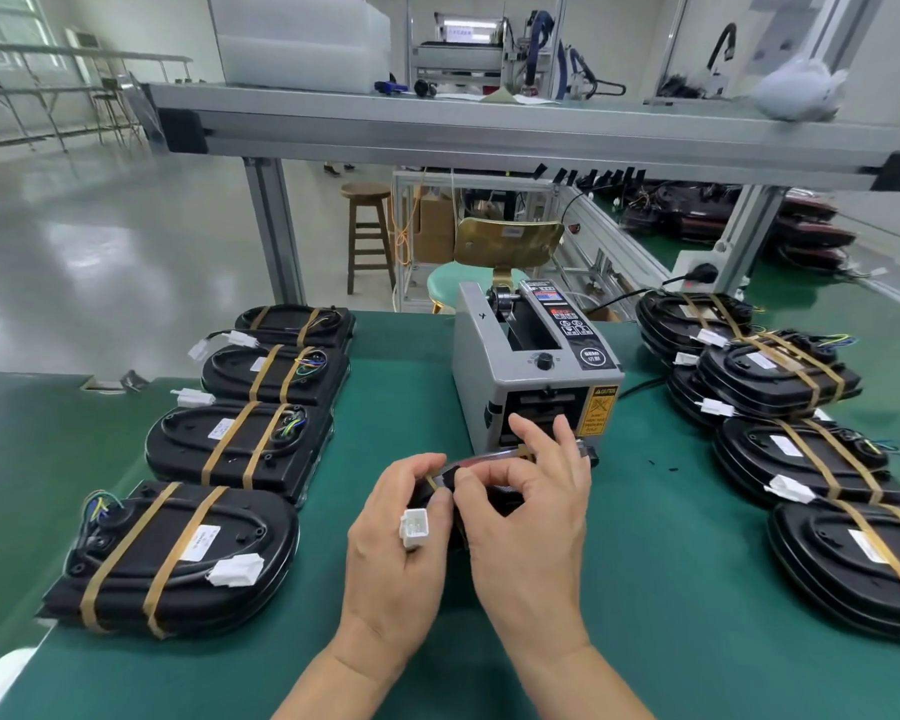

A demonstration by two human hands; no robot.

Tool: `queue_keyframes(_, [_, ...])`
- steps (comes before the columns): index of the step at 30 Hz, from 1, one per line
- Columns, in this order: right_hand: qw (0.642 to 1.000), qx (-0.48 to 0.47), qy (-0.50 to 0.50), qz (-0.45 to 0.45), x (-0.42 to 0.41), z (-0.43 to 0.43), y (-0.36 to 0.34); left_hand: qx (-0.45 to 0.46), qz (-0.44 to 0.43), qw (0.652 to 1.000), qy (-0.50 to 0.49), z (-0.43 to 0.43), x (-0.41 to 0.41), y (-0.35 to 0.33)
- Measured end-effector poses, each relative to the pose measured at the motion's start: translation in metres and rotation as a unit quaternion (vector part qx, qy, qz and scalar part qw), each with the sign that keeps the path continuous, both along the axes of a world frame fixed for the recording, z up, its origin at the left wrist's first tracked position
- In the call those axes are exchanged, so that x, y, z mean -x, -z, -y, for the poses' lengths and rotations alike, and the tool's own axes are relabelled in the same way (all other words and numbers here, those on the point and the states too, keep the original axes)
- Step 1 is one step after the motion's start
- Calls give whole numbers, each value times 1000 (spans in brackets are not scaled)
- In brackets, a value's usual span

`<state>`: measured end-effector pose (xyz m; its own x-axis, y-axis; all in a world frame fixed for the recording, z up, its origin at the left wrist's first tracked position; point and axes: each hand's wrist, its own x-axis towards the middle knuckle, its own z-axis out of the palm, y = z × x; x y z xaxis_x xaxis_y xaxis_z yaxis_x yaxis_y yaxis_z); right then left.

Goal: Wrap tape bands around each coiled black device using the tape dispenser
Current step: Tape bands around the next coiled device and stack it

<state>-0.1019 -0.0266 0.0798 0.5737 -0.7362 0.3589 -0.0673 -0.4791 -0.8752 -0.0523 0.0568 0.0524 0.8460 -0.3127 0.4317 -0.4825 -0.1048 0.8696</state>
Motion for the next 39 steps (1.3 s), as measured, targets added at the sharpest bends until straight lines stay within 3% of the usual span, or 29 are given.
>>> queue_keyframes(19, [1000,12,21,11,-1,3,5,26,-47,997,-48,12,1,-9])
queue_keyframes(28, [991,133,31,-13,-4,25,8,46,-72,996,-31,12,3,-8])
queue_keyframes(36, [995,69,7,65,0,39,13,28,-54,996,-68,15,1,-8])
queue_keyframes(39, [988,-55,61,134,1,63,11,10,-60,995,-85,17,-5,-10])
